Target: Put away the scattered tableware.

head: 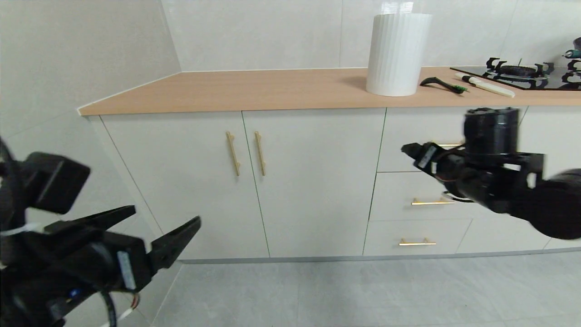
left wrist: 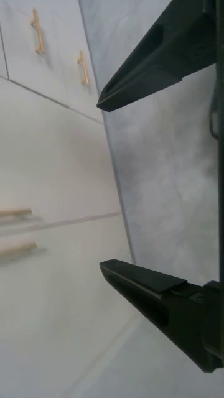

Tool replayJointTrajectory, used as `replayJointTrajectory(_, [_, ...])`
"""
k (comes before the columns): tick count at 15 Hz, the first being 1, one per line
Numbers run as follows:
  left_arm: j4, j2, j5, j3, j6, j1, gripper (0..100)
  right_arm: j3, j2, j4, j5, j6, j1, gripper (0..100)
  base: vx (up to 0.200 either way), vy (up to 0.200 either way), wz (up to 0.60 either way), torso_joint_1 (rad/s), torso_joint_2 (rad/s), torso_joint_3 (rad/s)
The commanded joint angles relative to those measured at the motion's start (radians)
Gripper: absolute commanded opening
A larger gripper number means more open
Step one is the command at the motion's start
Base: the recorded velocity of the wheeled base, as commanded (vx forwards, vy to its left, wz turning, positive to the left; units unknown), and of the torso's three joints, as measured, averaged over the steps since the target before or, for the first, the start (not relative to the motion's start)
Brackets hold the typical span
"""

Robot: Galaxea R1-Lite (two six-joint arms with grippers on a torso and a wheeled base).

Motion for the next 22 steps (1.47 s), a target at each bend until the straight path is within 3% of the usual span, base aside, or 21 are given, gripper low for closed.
replayJointTrajectory(1, [0.106, -0.430, -0.004, 0.221, 0.078, 0.127, 100, 0.534, -0.699, -0.103, -0.009, -0.305, 0.003, 100, 0.000, 0.000, 0.00, 0.000, 0.00, 0.000])
replayJointTrajectory(3, [0.248, -0.610, -0.007, 0.238, 0.079, 0.193, 100, 0.661, -0.909, -0.061, -0.021, -0.449, 0.001, 100, 0.000, 0.000, 0.00, 0.000, 0.00, 0.000])
replayJointTrajectory(5, [0.405, -0.778, -0.024, 0.239, 0.084, 0.280, 100, 0.775, -1.116, 0.011, -0.070, -0.614, -0.071, 100, 0.000, 0.000, 0.00, 0.000, 0.00, 0.000])
replayJointTrajectory(7, [0.463, -0.889, -0.062, 0.239, 0.085, 0.386, 100, 0.802, -1.280, 0.068, -0.076, -0.658, -0.168, 100, 0.000, 0.000, 0.00, 0.000, 0.00, 0.000])
replayJointTrajectory(8, [0.498, -0.975, -0.093, 0.241, 0.099, 0.468, 100, 0.796, -1.429, 0.157, -0.071, -0.689, -0.272, 100, 0.000, 0.000, 0.00, 0.000, 0.00, 0.000])
replayJointTrajectory(9, [0.512, -0.998, -0.102, 0.241, 0.111, 0.494, 100, 0.795, -1.481, 0.187, -0.065, -0.704, -0.298, 100, 0.000, 0.000, 0.00, 0.000, 0.00, 0.000])
replayJointTrajectory(10, [0.520, -0.998, -0.087, 0.244, 0.101, 0.518, 100, 0.793, -1.604, 0.286, -0.056, -0.732, -0.320, 100, 0.000, 0.000, 0.00, 0.000, 0.00, 0.000])
replayJointTrajectory(11, [0.518, -0.998, -0.073, 0.242, 0.085, 0.537, 100, 0.802, -1.604, 0.304, -0.070, -0.715, -0.320, 100, 0.000, 0.000, 0.00, 0.000, 0.00, 0.000])
replayJointTrajectory(13, [0.518, -1.021, -0.085, 0.242, 0.093, 0.613, 100, 0.813, -1.604, 0.296, -0.107, -0.678, -0.320, 100, 0.000, 0.000, 0.00, 0.000, 0.00, 0.000])
replayJointTrajectory(14, [0.518, -1.021, -0.085, 0.242, 0.093, 0.613, 100, 0.813, -1.604, 0.296, -0.107, -0.678, -0.320, 100, 0.000, 0.000, 0.00, 0.000, 0.00, 0.000])
replayJointTrajectory(15, [0.531, -1.094, -0.137, 0.265, 0.148, 0.647, 100, 0.830, -1.604, 0.296, -0.145, -0.680, -0.327, 100, 0.000, 0.000, 0.00, 0.000, 0.00, 0.000])
replayJointTrajectory(16, [0.529, -1.094, -0.114, 0.298, 0.145, 0.649, 100, 0.861, -1.647, 0.304, -0.131, -0.684, -0.402, 100, 0.000, 0.000, 0.00, 0.000, 0.00, 0.000])
replayJointTrajectory(18, [0.508, -1.094, -0.111, 0.345, 0.148, 0.649, 100, 0.920, -1.703, 0.307, -0.078, -0.741, -0.427, 100, 0.000, 0.000, 0.00, 0.000, 0.00, 0.000])
replayJointTrajectory(20, [0.400, -1.094, -0.119, 0.439, 0.180, 0.649, 100, 0.951, -1.703, 0.295, -0.042, -0.739, -0.427, 100, 0.000, 0.000, 0.00, 0.000, 0.00, 0.000])
replayJointTrajectory(22, [0.230, -1.094, -0.151, 0.525, 0.187, 0.649, 100, 0.951, -1.703, 0.379, 0.099, -0.735, -0.427, 100, 0.000, 0.000, 0.00, 0.000, 0.00, 0.000])
